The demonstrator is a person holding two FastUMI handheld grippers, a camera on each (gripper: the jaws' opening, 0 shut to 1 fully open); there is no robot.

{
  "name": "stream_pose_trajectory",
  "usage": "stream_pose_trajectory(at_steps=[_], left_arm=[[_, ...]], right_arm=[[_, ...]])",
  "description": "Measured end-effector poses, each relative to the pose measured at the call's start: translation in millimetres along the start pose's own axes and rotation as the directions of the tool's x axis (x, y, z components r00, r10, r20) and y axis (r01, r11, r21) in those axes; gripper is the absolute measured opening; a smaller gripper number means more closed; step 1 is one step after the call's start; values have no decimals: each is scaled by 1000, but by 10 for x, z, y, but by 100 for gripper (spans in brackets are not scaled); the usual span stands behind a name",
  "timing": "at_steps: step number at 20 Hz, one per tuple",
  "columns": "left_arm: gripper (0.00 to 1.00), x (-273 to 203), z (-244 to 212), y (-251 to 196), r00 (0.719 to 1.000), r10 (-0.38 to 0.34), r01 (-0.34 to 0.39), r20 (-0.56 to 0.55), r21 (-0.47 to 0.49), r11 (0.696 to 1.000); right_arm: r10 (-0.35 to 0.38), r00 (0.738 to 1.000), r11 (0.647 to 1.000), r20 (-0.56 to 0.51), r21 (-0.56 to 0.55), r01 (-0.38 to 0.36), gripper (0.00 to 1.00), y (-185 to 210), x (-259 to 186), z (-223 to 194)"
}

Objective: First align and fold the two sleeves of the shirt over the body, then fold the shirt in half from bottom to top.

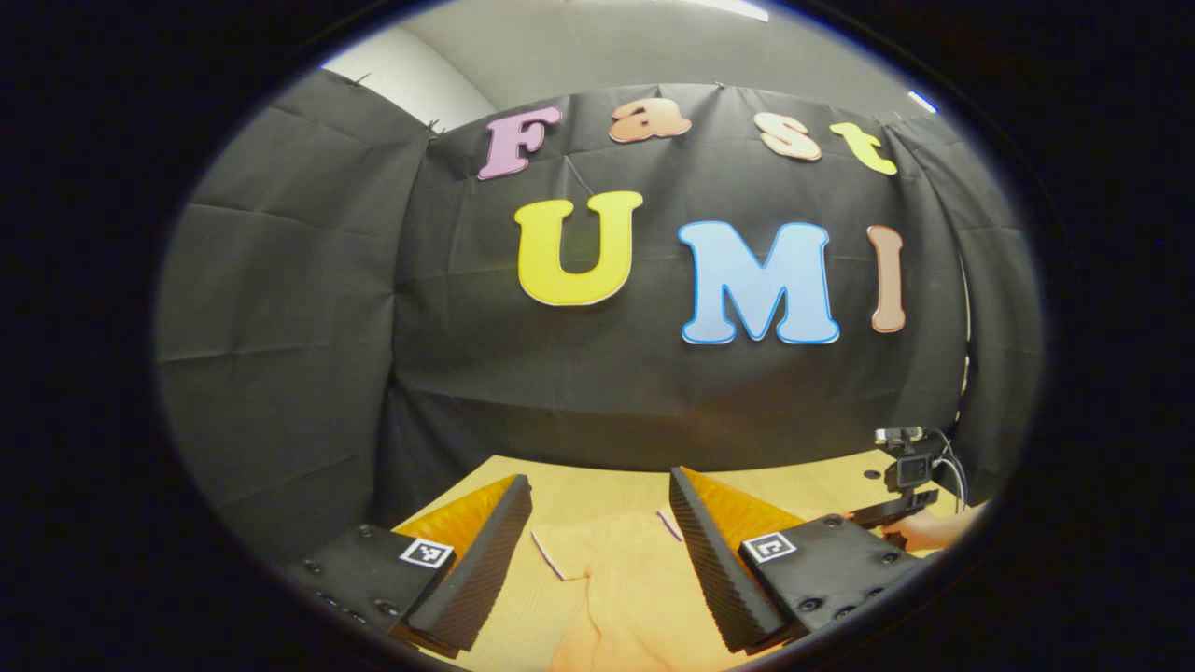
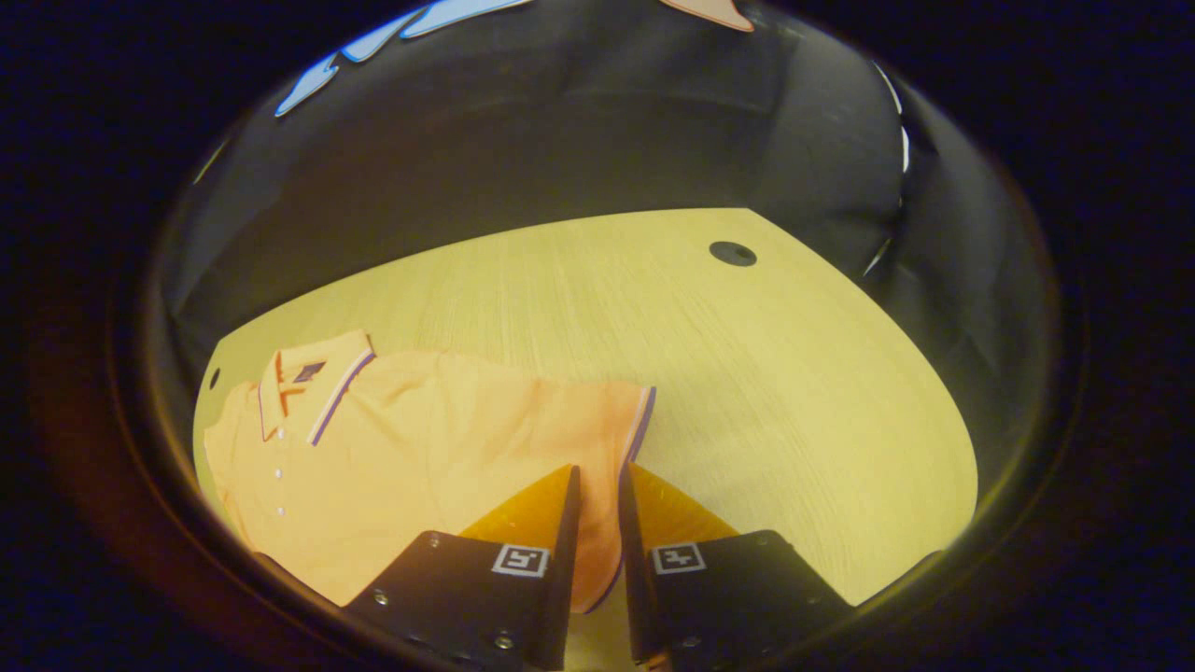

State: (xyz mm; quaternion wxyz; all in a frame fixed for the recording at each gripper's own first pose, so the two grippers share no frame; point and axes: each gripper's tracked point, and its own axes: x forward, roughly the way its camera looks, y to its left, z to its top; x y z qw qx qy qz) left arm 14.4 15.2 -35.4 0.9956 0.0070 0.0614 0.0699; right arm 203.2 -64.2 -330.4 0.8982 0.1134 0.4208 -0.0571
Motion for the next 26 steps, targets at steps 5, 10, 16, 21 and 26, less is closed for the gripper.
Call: stream_pose_trajectory(at_steps=[5,10,16,21,26], left_arm=[[96,-87,-8,-23,1000,-1,1,-3,1,1000],[97,-167,15,-78,1000,-8,8,0,3,1000],[97,-310,56,-120,1000,2,-2,19,-7,1000],[96,-406,44,-75,999,33,-33,21,2,999],[97,-483,-57,-47,999,42,-42,1,-9,999]], right_arm=[[9,1000,1000,12,-14,-8,8,4,-16,12],[34,988,997,149,-72,-24,8,173,-366,395],[42,982,989,182,-148,-15,8,282,-490,489],[-12,994,991,112,-129,27,8,5,-245,248],[-16,999,994,38,-110,20,31,-101,-45,9]])
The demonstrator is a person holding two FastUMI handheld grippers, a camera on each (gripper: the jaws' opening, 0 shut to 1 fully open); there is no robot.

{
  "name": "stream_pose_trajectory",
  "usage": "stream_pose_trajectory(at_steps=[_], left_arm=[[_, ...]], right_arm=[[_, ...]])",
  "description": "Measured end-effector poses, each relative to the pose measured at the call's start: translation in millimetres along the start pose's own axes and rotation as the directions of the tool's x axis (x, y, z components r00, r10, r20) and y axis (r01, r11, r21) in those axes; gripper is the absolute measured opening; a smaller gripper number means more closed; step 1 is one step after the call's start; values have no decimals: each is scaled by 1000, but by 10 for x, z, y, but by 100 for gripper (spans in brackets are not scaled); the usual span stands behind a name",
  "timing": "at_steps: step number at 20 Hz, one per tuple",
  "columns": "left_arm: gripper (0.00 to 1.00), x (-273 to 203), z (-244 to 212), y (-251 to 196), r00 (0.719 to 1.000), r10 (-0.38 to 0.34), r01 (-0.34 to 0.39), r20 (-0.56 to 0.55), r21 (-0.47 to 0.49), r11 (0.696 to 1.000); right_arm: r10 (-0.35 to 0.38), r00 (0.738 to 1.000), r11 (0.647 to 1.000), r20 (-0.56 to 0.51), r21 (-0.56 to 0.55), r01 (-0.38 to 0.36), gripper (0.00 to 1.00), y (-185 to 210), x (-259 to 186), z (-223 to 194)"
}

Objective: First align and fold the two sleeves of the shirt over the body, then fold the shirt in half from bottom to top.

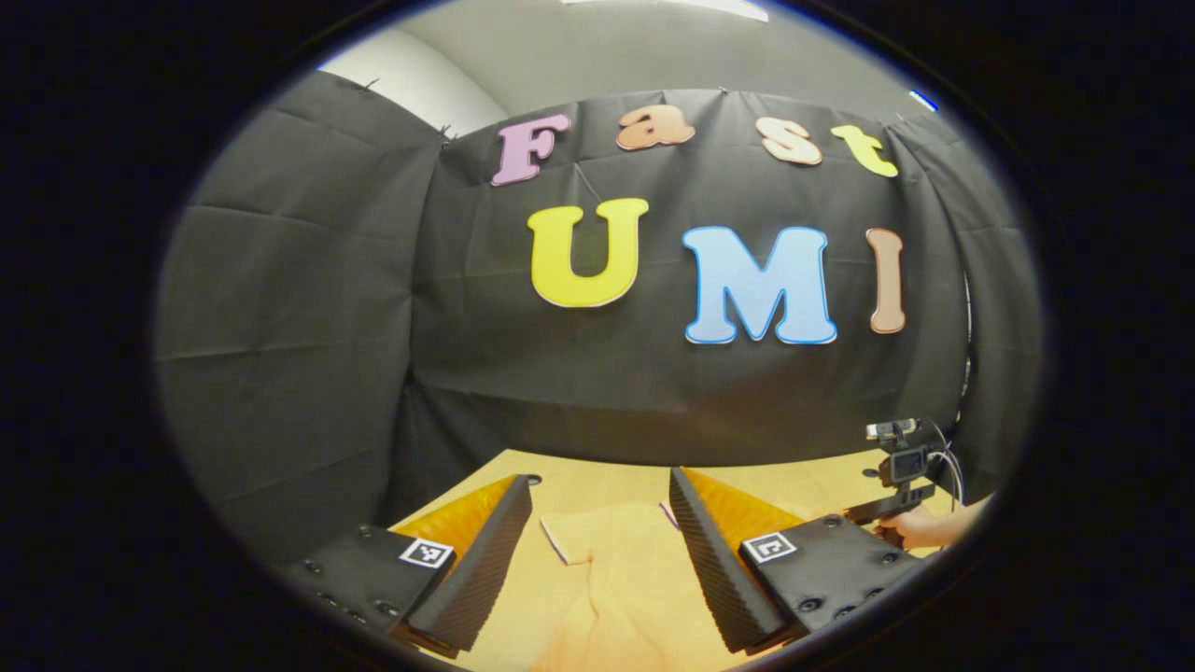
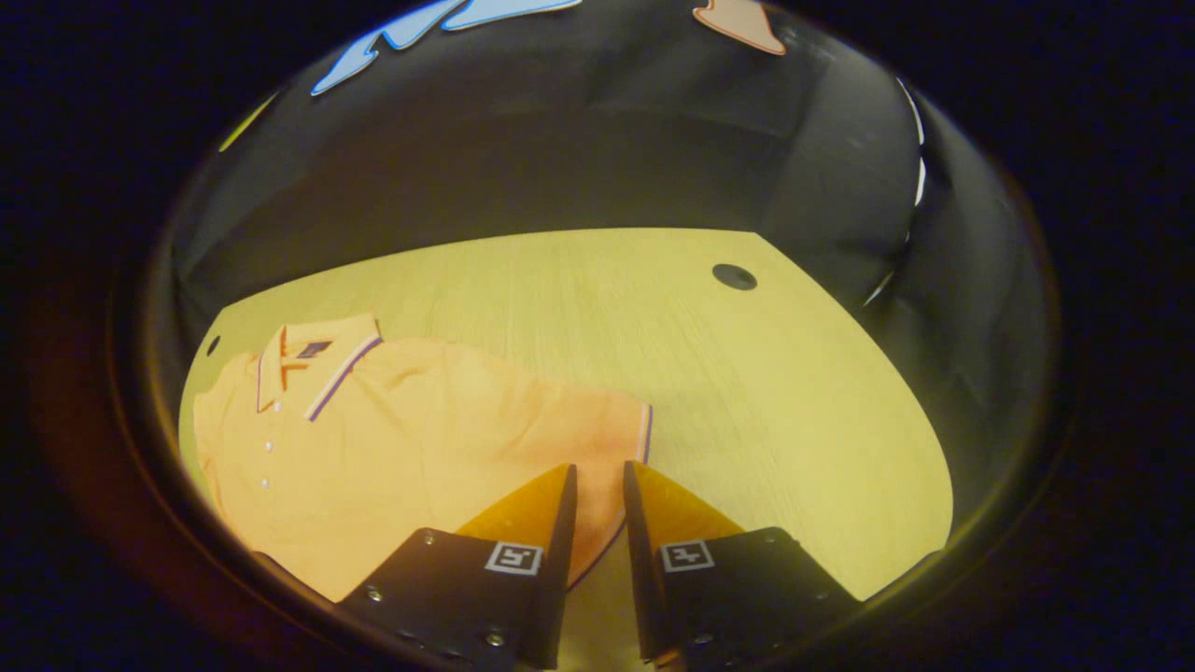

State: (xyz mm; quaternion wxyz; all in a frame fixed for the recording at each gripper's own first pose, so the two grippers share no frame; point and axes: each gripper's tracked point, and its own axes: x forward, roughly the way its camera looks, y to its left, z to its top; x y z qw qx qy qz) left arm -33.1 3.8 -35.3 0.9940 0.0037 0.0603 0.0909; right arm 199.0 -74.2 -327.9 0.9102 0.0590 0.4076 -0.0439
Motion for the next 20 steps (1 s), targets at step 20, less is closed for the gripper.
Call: stream_pose_trajectory(at_steps=[20], left_arm=[[97,52,0,-49,1000,0,0,-7,16,1000]], right_arm=[[137,986,989,94,46,-142,0,460,-154,162]])
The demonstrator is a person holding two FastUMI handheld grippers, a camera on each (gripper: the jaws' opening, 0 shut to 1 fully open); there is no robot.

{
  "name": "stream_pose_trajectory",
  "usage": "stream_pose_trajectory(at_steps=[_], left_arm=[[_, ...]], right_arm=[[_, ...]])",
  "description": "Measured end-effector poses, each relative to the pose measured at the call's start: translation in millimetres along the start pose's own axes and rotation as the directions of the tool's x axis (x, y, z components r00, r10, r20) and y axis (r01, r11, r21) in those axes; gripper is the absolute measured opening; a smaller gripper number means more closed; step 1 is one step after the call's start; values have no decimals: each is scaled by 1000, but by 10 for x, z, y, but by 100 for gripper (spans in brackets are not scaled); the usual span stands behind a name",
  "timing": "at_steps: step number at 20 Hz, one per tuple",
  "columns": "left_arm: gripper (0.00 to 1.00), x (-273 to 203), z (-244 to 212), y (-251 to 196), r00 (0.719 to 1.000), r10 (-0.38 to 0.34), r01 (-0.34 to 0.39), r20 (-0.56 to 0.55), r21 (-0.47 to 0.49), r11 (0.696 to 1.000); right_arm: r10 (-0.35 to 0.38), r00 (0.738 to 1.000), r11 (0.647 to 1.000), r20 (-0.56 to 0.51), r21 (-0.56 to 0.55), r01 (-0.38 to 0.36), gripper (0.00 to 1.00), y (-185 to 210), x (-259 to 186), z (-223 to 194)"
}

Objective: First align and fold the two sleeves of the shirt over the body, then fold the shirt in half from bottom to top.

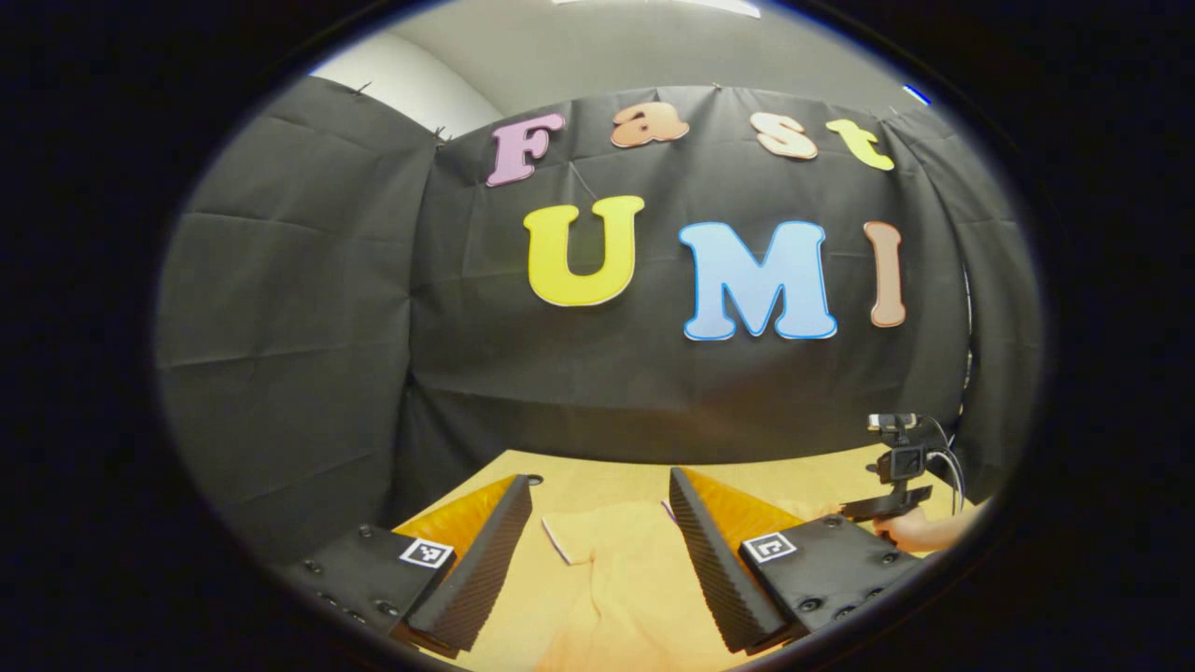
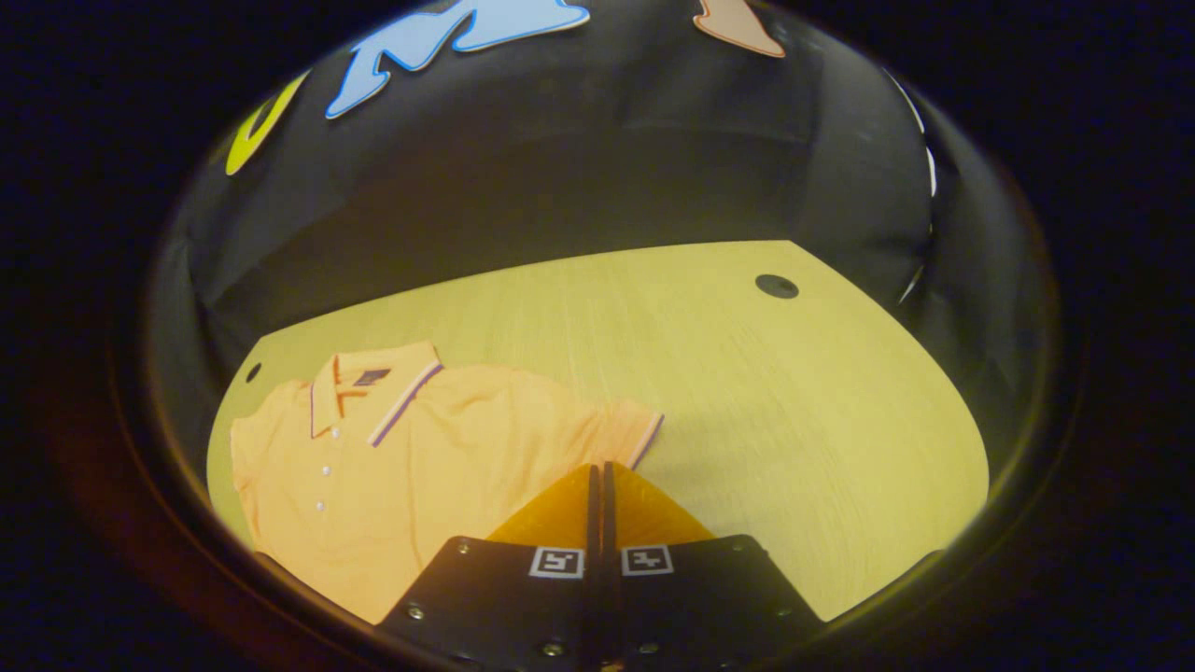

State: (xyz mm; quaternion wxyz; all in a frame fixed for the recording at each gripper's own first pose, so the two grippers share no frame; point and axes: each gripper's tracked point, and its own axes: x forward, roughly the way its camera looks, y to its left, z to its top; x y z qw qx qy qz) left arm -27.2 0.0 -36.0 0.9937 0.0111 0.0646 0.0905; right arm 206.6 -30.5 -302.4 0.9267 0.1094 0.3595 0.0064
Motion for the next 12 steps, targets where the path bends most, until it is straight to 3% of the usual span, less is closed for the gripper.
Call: stream_pose_trajectory(at_steps=[5,12], left_arm=[[97,-26,16,-7,1000,-6,6,4,3,1000],[97,-81,-5,111,1000,15,-15,6,-8,1000]], right_arm=[[50,997,998,60,-44,-48,0,295,-174,184],[156,986,984,64,-98,-149,0,917,-320,194]])
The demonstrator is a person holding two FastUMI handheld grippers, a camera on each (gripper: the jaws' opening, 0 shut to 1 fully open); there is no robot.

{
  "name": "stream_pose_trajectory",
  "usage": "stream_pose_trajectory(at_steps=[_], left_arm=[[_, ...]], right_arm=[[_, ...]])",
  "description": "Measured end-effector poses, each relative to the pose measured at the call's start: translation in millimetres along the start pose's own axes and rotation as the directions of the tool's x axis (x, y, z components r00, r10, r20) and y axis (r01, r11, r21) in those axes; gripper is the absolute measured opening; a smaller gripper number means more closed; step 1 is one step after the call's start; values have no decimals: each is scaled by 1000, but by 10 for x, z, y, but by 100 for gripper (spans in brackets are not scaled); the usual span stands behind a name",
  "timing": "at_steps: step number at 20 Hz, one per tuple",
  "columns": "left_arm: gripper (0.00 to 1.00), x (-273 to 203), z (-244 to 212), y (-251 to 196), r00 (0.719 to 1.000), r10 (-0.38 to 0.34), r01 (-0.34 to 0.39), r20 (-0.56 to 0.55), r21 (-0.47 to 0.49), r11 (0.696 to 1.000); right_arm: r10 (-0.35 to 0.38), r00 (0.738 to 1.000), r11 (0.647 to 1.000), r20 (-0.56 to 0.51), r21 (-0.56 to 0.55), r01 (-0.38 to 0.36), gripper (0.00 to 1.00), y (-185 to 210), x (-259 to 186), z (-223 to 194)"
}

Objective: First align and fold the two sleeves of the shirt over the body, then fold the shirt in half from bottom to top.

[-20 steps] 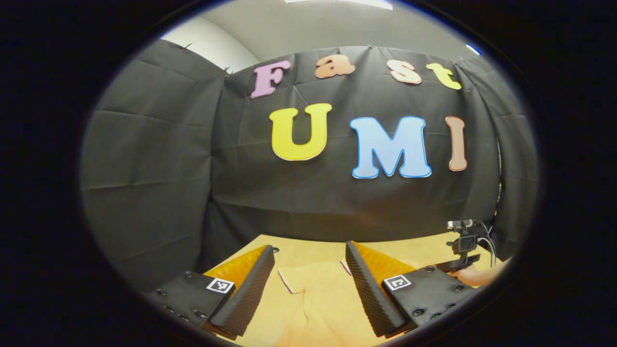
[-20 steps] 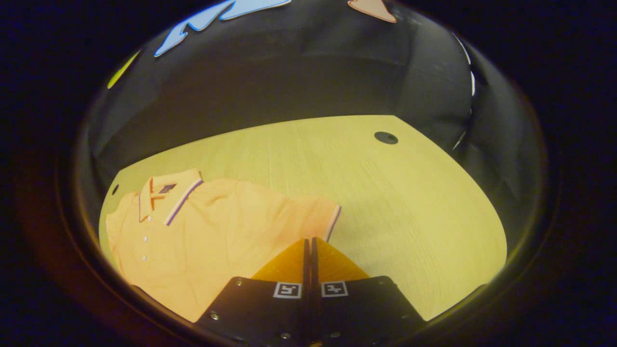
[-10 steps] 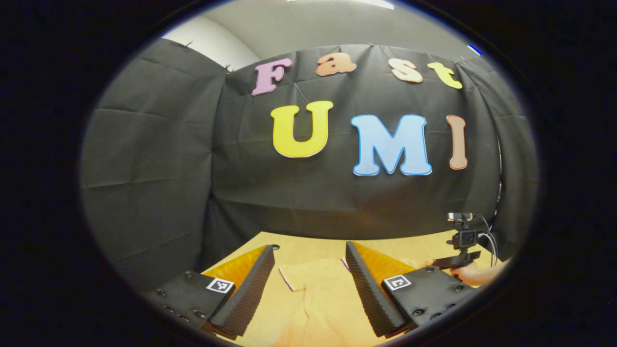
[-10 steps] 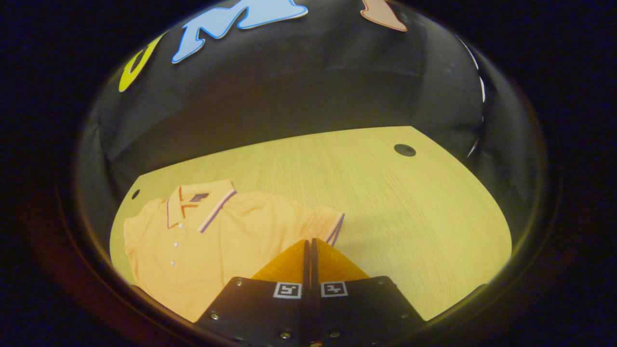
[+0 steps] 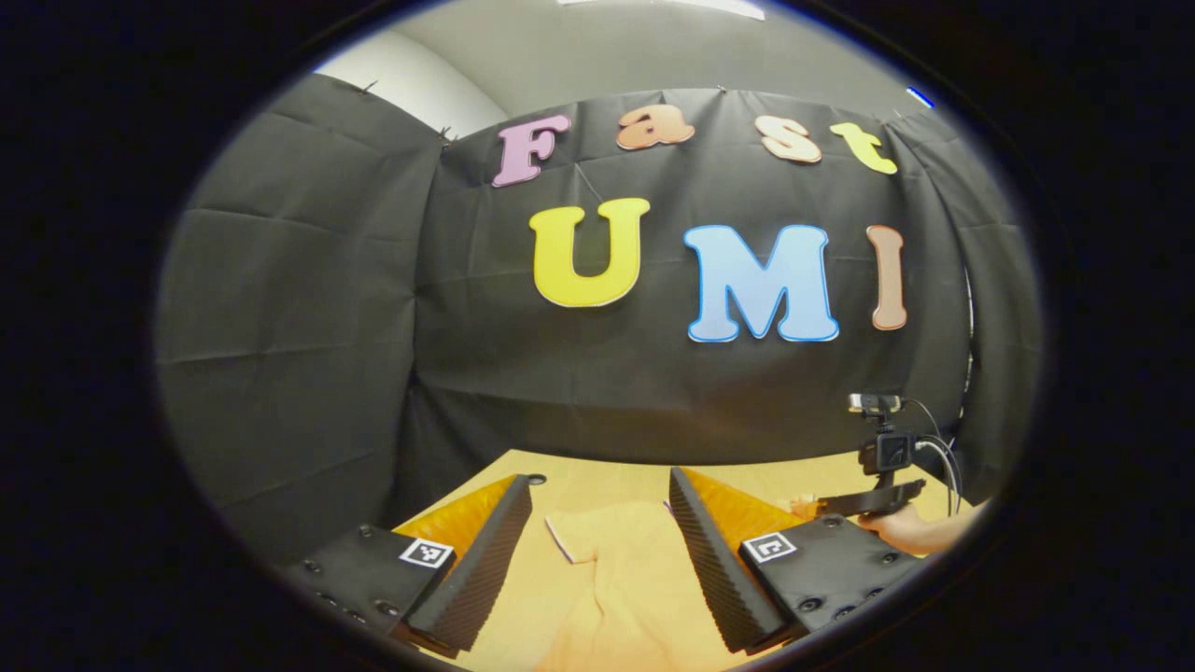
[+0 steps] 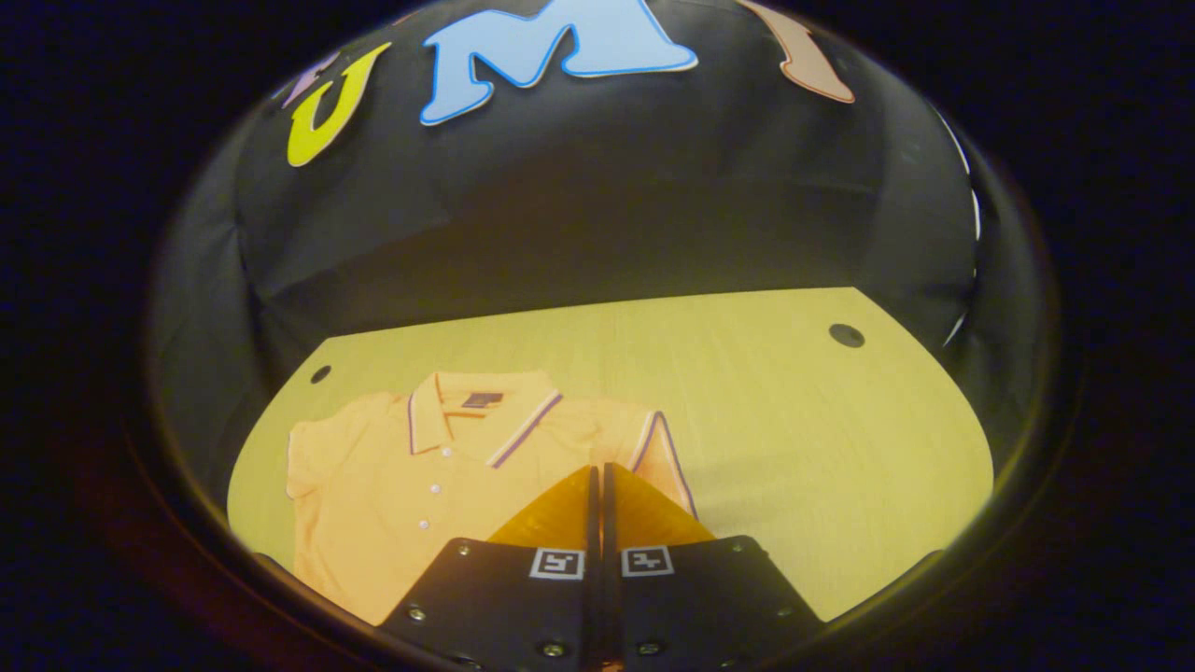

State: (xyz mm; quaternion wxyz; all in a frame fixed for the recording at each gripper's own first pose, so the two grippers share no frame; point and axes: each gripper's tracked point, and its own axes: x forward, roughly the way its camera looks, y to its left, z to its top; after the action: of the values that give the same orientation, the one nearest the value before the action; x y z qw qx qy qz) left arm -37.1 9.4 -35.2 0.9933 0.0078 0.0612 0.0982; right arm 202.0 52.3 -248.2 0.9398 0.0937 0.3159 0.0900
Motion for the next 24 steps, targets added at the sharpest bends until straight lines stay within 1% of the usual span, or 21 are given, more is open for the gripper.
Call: stream_pose_trajectory(at_steps=[5,7,9,10,11,12,13,15,16,17,18,19,20,21,22,24], left_arm=[[97,-3,-60,128,1000,19,-19,-6,-3,1000],[96,46,-87,182,1000,22,-22,-8,0,1000],[96,148,-102,232,1000,14,-14,-8,-8,1000],[97,201,-101,253,1000,5,-5,-5,-13,1000],[97,261,-127,272,1000,-4,4,-9,-16,1000],[97,331,-151,291,1000,-16,15,-12,-20,1000],[97,408,-162,300,999,-31,31,-18,-24,999],[97,557,-210,334,998,-59,58,-24,-32,998],[97,641,-239,355,997,-71,70,-30,-35,997],[97,734,-286,382,996,-84,83,-33,-35,996],[97,825,-311,412,994,-99,98,-36,-30,995],[97,936,-364,430,992,-116,115,-40,-21,993],[97,1047,-420,445,990,-132,132,-46,-12,991],[97,1157,-484,460,987,-151,150,-55,-7,989],[97,1272,-547,468,984,-170,169,-62,-6,986],[97,1507,-701,503,975,-206,205,-81,-14,979]], right_arm=[[43,998,996,-51,-79,-47,0,323,85,-164],[48,996,995,-76,-88,-55,0,383,107,-249],[41,996,994,-78,-103,-49,1,405,113,-270],[41,996,993,-78,-105,-49,6,419,102,-263],[38,996,994,-82,-103,-47,3,428,96,-275],[33,996,994,-78,-104,-41,12,432,77,-255],[30,997,994,-73,-103,-38,6,431,50,-234],[30,998,994,-61,-104,-36,14,463,-9,-196],[12,999,994,-48,-112,-18,26,442,-47,-165],[-3,999,993,-36,-117,-1,35,435,-97,-131],[-14,1000,993,-24,-119,11,52,450,-161,-102],[-31,999,992,-10,-121,29,60,446,-224,-72],[-42,999,991,9,-124,43,79,454,-278,-34],[-60,998,990,24,-130,63,89,446,-345,-8],[-77,996,988,37,-131,81,98,451,-438,21],[-104,992,986,66,-123,112,98,473,-617,83]])
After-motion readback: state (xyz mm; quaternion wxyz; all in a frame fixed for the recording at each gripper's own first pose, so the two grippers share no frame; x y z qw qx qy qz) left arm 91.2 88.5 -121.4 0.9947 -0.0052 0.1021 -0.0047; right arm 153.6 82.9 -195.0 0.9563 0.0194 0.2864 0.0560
